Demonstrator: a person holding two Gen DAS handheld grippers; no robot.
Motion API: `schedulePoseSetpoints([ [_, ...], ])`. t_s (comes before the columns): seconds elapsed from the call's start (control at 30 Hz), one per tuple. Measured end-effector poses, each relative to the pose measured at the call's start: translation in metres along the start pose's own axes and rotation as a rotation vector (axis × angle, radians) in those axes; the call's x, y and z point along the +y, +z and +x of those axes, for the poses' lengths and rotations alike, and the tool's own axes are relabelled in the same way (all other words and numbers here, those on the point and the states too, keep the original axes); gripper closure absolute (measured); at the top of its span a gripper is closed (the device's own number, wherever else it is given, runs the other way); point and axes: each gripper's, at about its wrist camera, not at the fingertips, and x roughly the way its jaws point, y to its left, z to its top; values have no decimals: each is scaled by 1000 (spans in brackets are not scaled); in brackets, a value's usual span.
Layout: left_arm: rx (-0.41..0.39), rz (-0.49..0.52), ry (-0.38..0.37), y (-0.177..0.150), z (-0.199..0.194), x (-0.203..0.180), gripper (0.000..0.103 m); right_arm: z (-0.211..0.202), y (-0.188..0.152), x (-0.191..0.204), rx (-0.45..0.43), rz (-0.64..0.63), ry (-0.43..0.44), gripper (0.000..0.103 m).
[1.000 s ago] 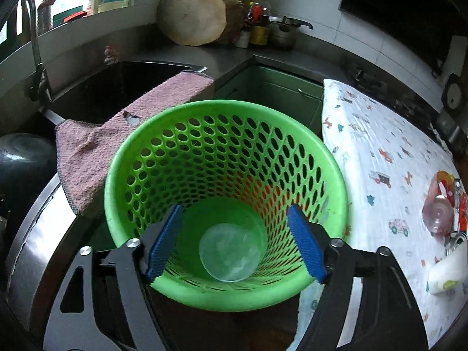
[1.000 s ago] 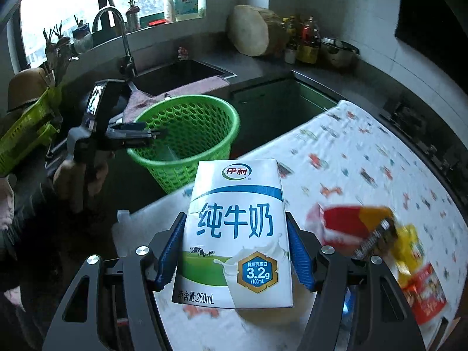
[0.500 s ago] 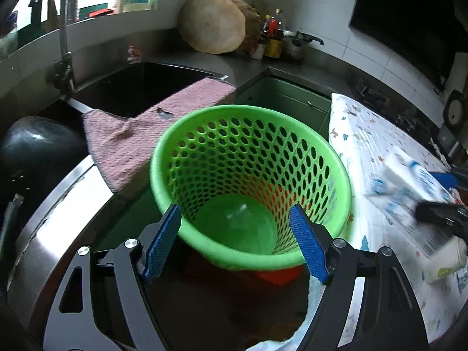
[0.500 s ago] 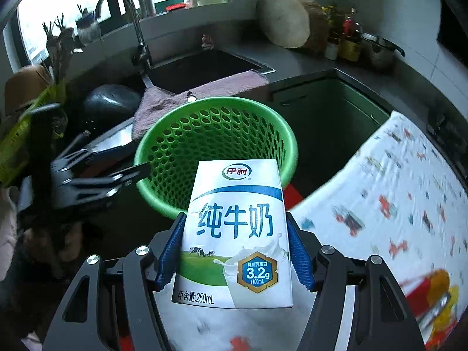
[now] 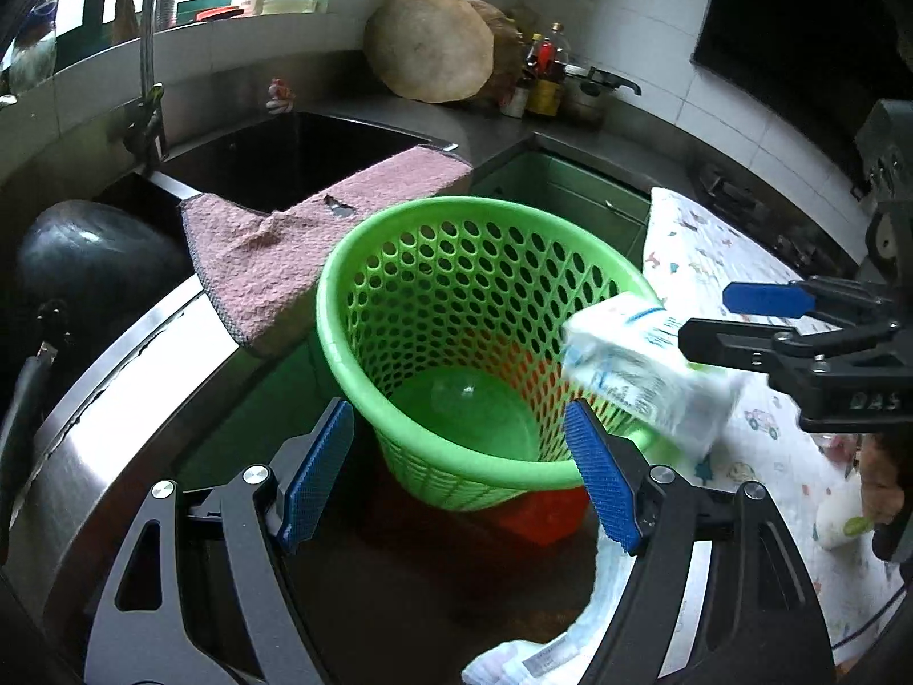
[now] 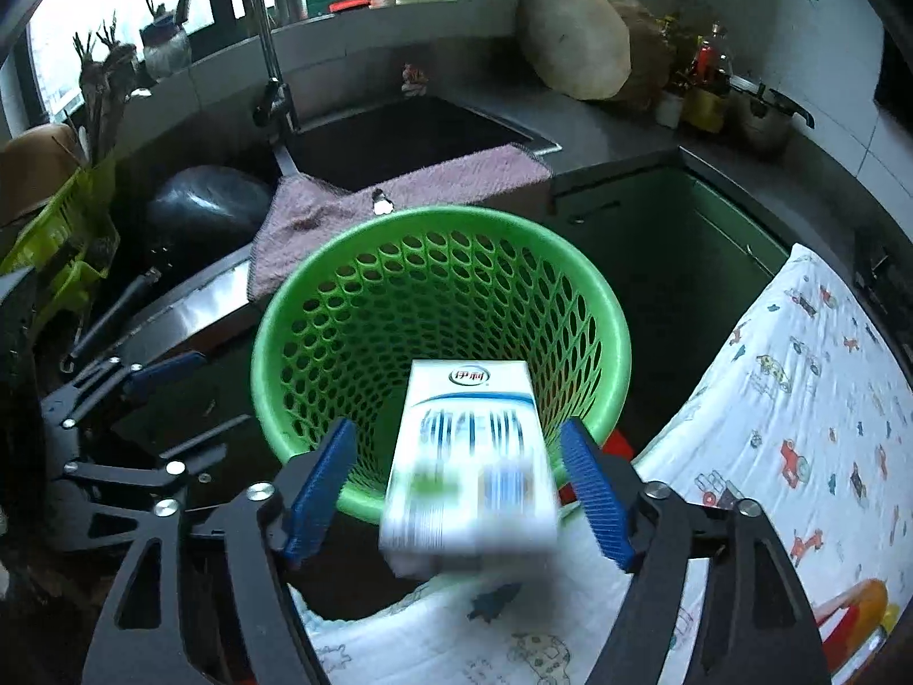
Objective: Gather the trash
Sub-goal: 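Lower the milk carton over the green basket and open the right tool, then grasp the white paper cup with the left tool while the right tool grasps the blue can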
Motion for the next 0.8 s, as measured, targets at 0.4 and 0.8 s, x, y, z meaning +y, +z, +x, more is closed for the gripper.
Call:
schedulePoseSetpoints([
  [0.4,-16,69,-56,-4,-15,-40,26,-86,-44,-22,-100,20,-52,26],
  [0.8,-36,173,-180,-20,-41,-117,21,-180,-153,-91,-86,90,-178,19],
])
